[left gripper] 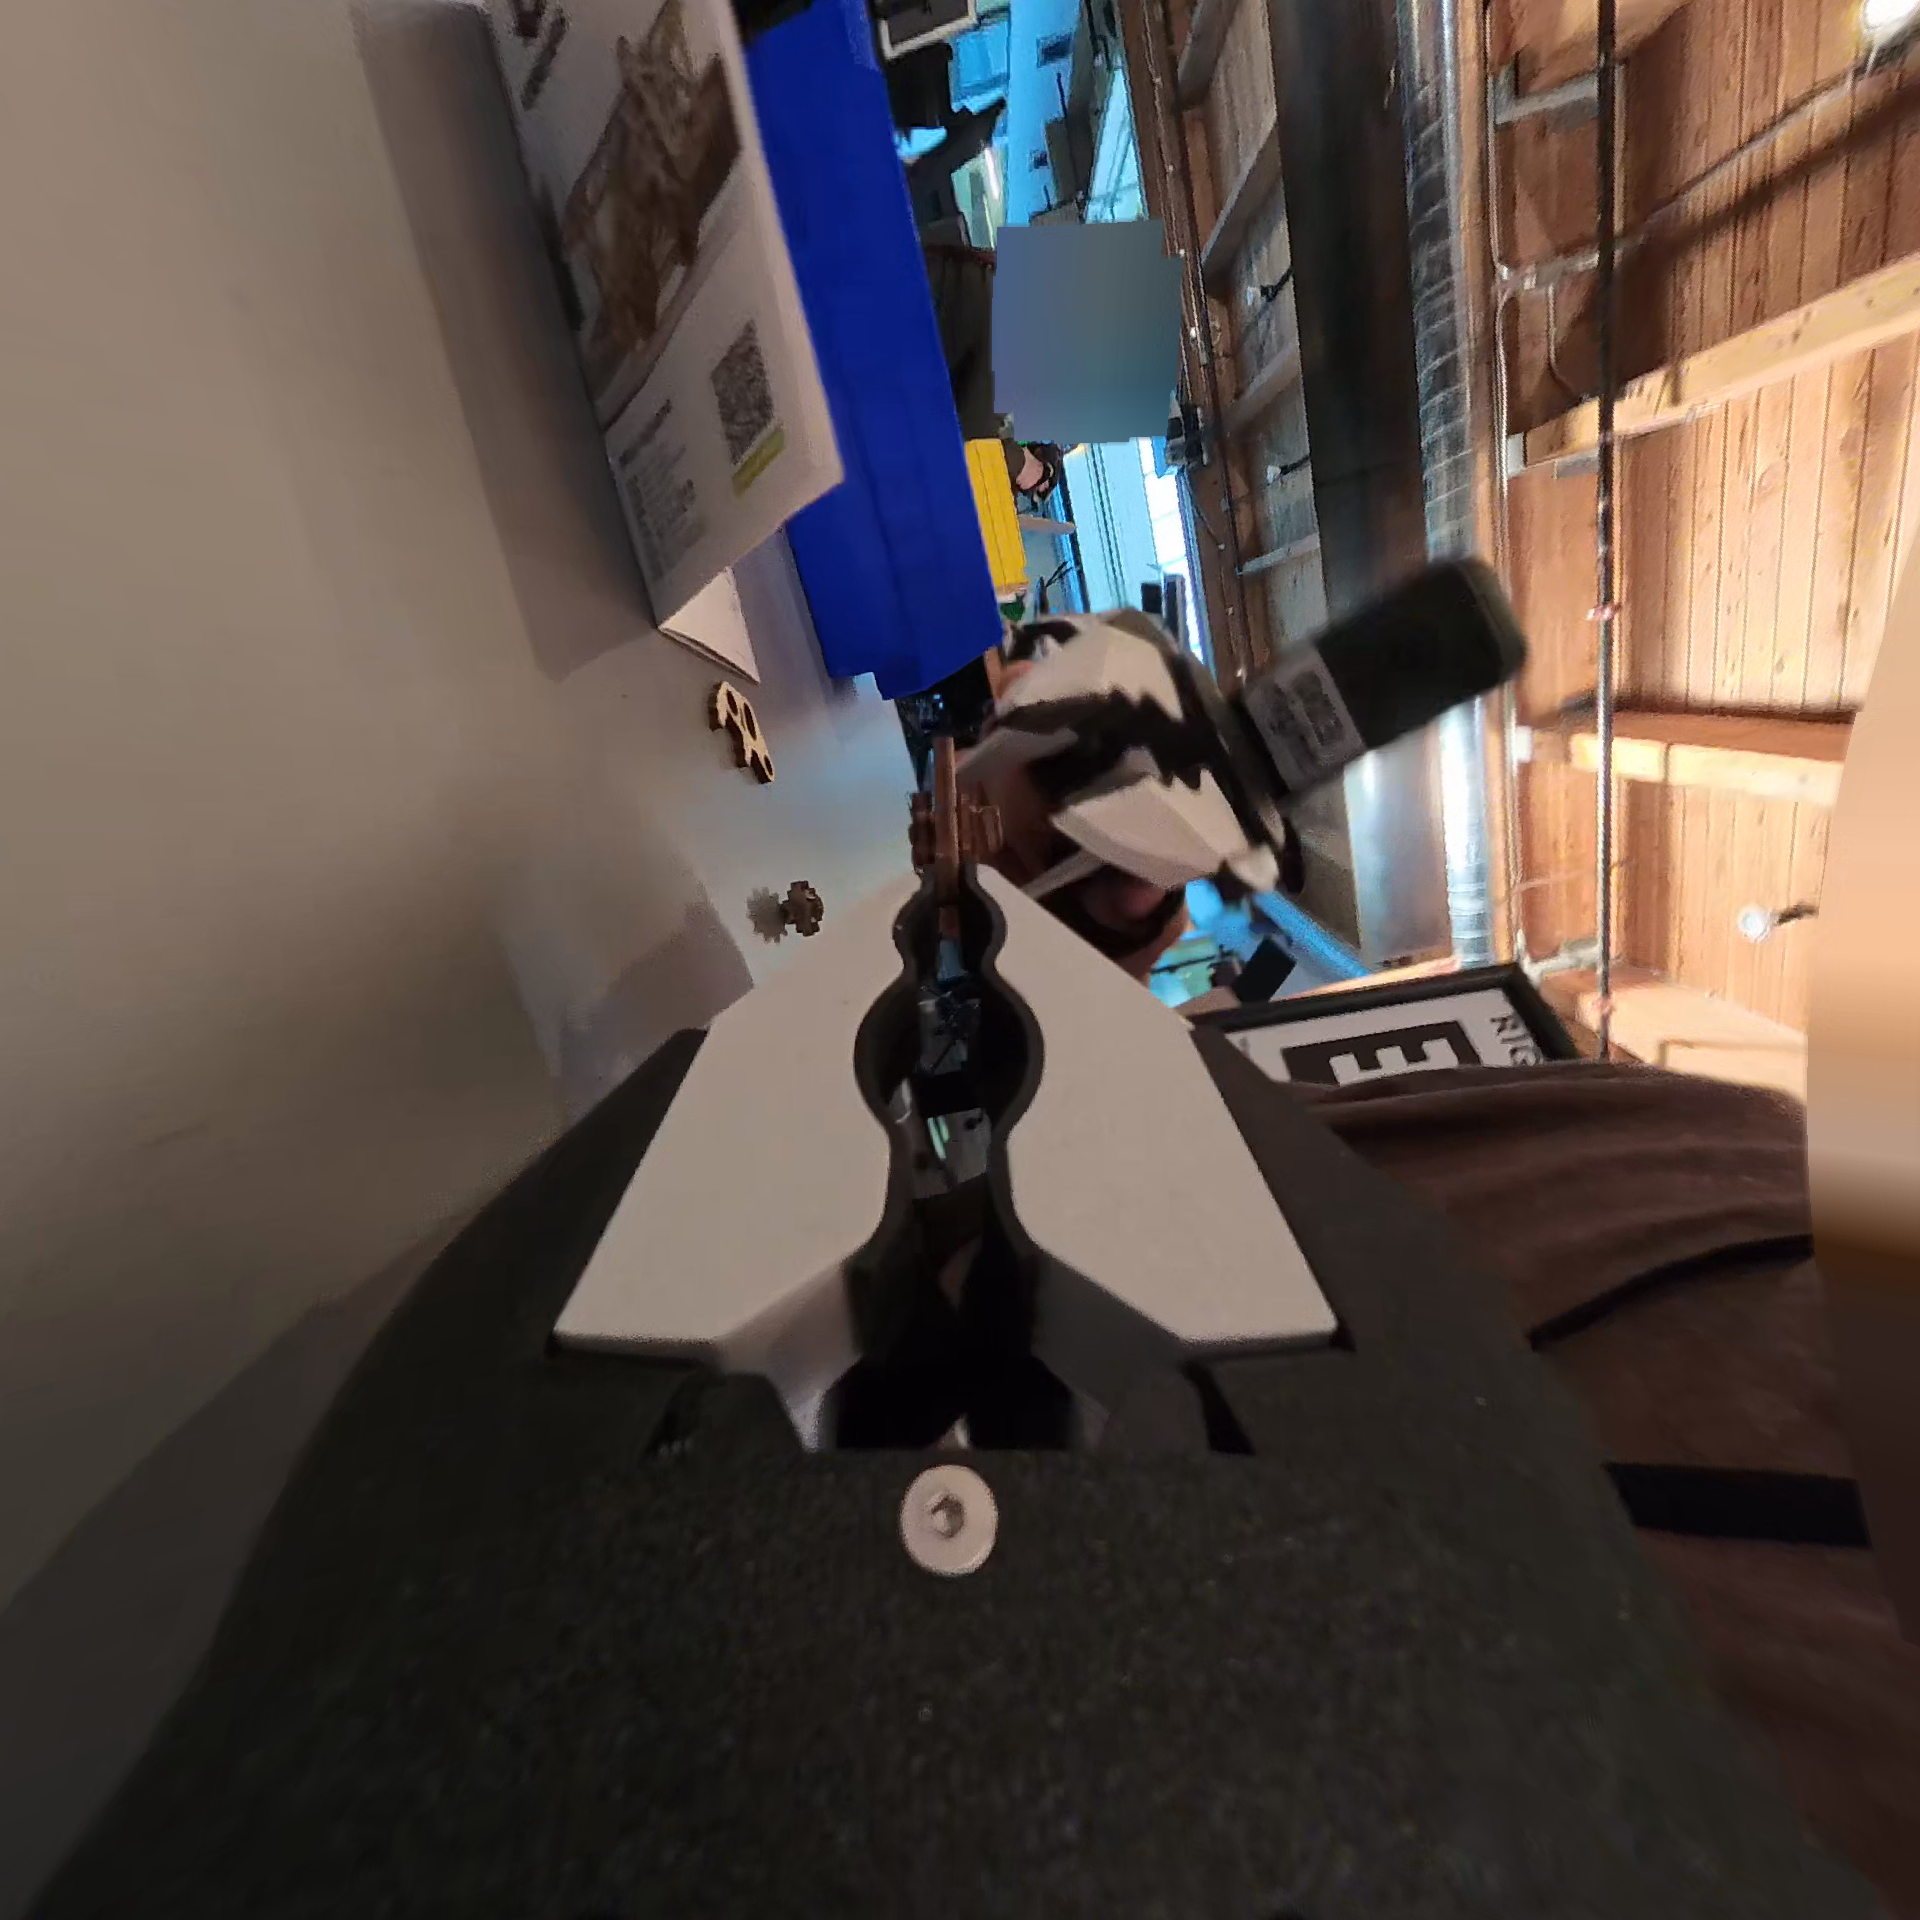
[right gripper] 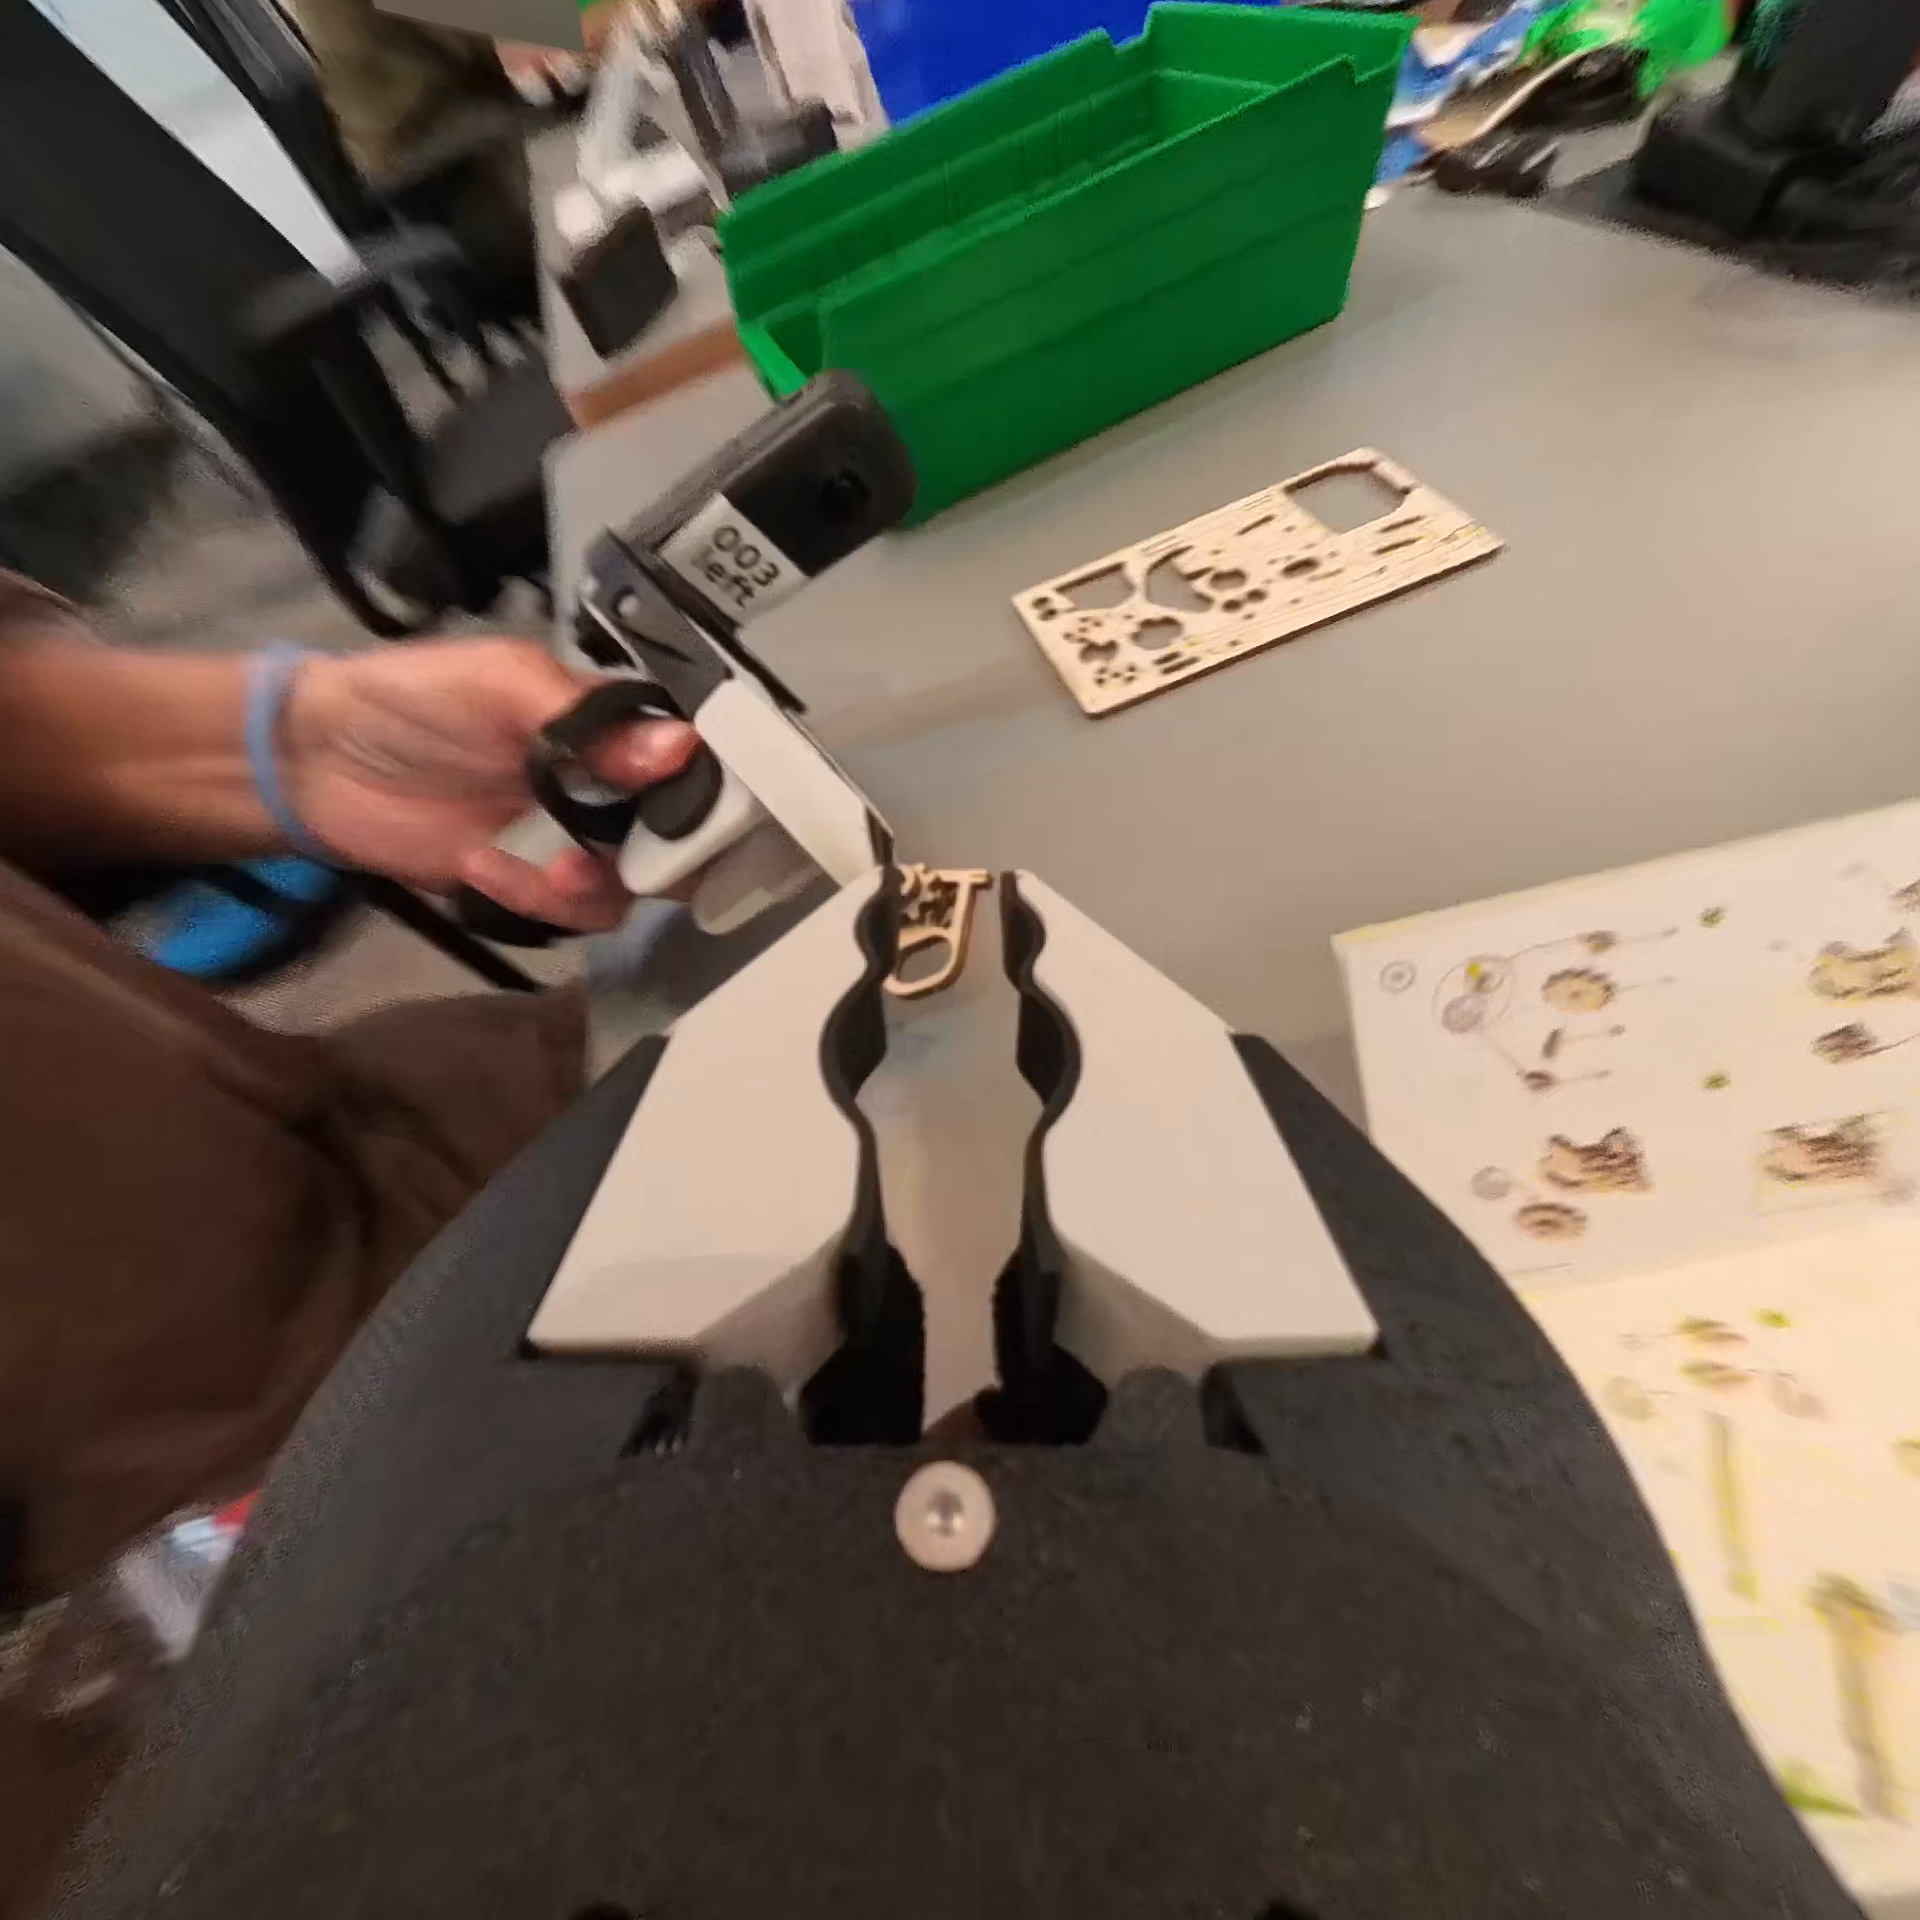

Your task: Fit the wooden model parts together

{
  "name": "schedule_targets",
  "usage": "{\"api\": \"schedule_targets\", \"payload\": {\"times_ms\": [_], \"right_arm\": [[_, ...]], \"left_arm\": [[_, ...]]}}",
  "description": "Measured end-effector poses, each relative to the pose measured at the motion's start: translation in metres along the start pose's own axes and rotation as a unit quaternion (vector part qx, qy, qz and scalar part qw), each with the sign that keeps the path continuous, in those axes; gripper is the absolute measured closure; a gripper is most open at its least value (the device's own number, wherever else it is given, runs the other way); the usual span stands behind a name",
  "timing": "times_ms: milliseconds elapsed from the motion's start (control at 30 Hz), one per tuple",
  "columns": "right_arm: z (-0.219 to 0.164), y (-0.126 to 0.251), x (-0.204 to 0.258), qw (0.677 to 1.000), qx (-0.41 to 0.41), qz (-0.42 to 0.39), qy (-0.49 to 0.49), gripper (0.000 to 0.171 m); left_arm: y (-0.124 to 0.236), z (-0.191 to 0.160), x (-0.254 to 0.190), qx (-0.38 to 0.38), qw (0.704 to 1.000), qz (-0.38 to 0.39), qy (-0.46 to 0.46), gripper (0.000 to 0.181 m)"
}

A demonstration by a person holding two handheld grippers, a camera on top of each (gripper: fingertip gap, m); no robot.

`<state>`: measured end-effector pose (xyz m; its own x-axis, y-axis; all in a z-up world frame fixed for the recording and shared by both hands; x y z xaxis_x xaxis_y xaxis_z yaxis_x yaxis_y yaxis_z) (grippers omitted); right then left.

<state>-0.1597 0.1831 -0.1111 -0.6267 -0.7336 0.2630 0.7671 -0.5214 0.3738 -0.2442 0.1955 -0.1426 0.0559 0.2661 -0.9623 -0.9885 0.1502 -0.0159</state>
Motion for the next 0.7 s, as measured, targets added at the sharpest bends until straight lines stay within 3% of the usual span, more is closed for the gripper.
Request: {"api": "schedule_targets", "payload": {"times_ms": [100, 200, 700], "right_arm": [[0.002, 0.011, -0.003, 0.984, -0.039, 0.118, -0.131, 0.145], [-0.008, 0.011, 0.002, 0.961, -0.018, 0.199, -0.191, 0.139], [-0.015, 0.002, 0.016, 0.932, -0.011, 0.277, -0.233, 0.155]], "left_arm": [[-0.002, -0.002, -0.012, 0.028, 0.996, 0.013, -0.079, 0.18], [-0.004, -0.005, -0.02, 0.053, 0.988, 0.034, -0.144, 0.18], [-0.009, -0.015, -0.03, 0.076, 0.982, 0.02, -0.174, 0.18]]}}
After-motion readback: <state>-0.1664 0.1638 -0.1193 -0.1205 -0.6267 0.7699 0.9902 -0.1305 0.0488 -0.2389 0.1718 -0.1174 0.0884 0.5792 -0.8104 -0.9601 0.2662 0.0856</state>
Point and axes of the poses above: each gripper's, where its closed fingertips meet, y back along the fingers, z out of its top, x = y × z across the jaws, the point moved 4 cm from there along y, back along the fingers
